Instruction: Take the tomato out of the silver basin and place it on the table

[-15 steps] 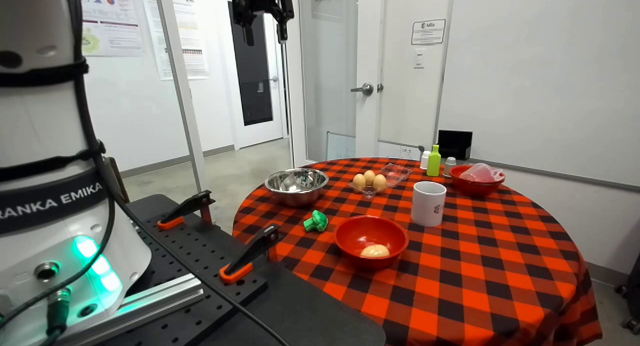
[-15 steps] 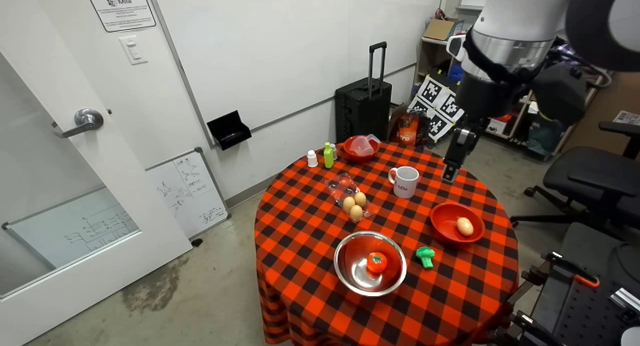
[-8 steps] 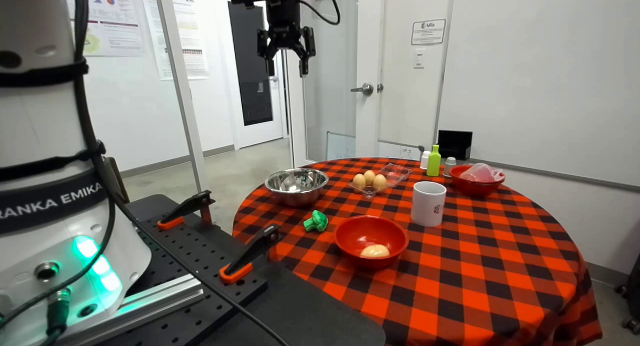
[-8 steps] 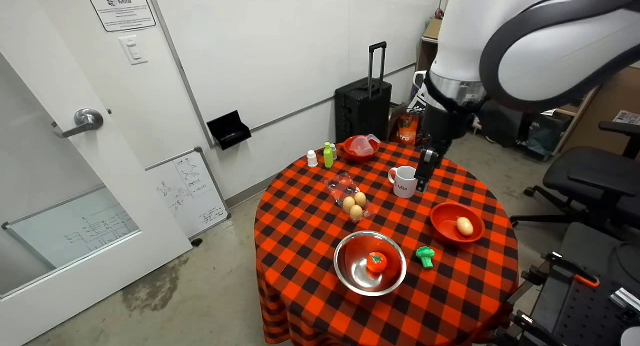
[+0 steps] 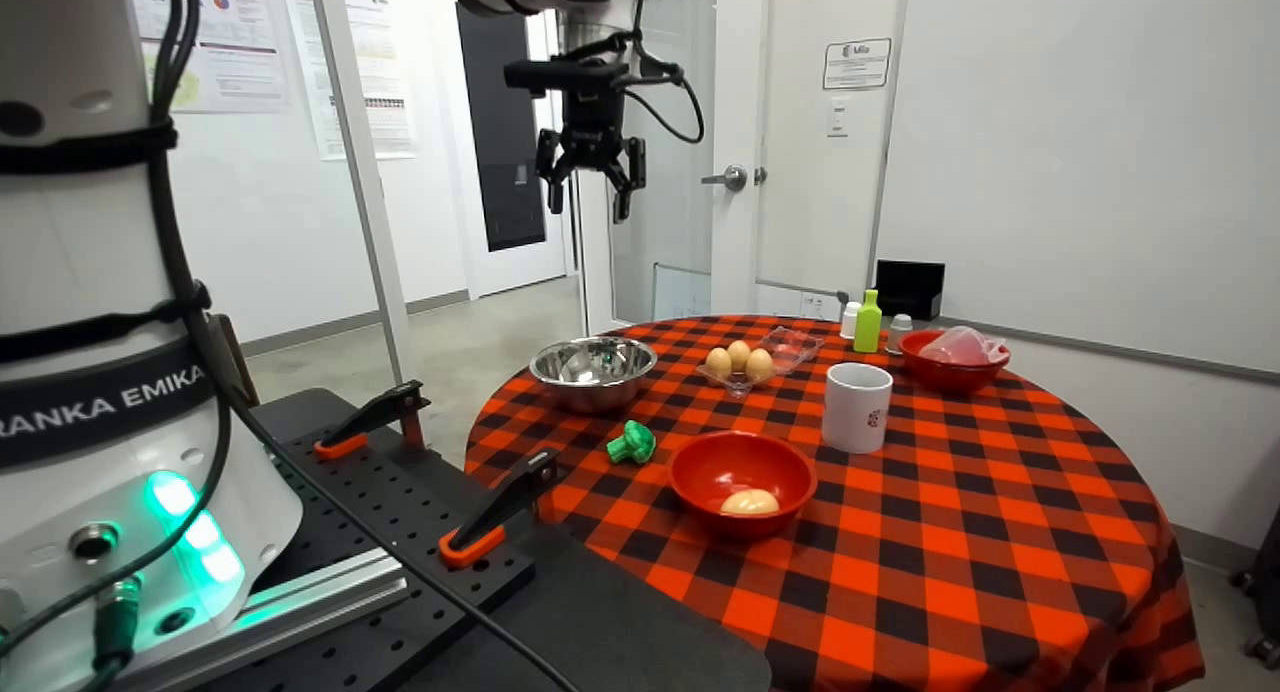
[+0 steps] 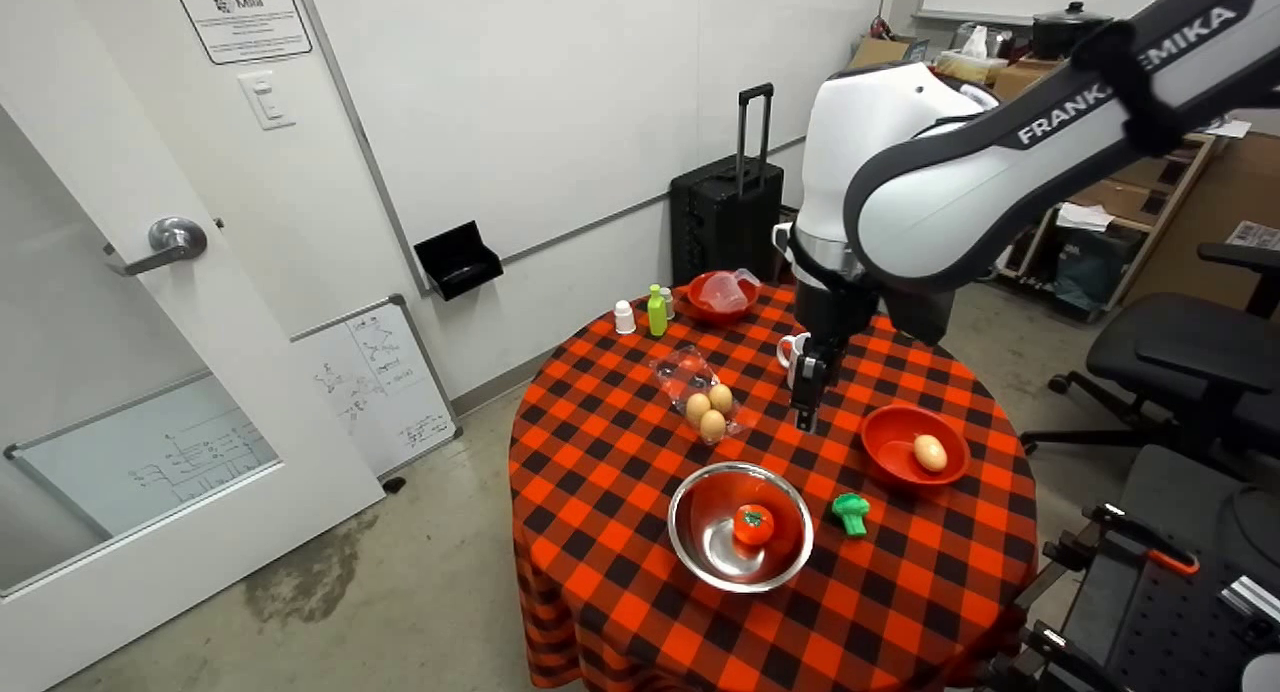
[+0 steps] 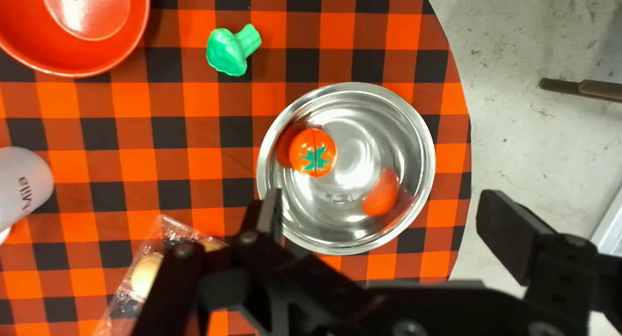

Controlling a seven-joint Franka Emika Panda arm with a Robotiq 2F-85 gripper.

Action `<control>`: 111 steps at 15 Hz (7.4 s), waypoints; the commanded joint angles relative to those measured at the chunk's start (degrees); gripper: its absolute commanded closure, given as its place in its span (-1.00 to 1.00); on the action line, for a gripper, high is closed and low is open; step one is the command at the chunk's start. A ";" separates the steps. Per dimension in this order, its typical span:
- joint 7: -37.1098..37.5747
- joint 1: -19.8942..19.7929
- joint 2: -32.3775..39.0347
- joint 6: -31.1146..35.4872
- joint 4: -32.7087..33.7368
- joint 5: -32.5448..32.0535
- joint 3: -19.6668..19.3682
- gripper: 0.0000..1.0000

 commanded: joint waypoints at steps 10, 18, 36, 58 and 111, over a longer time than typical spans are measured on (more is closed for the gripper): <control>-5.88 -3.89 21.17 4.43 11.97 9.84 5.40 -1.00; -0.16 -1.05 29.85 7.06 16.48 4.38 4.61 -1.00; 15.74 9.29 40.16 2.59 26.84 -14.33 -3.46 -1.00; 16.33 10.13 48.19 -6.48 36.26 -17.11 -4.14 -1.00; 19.06 -2.97 48.99 -10.10 45.91 -15.01 -9.96 0.25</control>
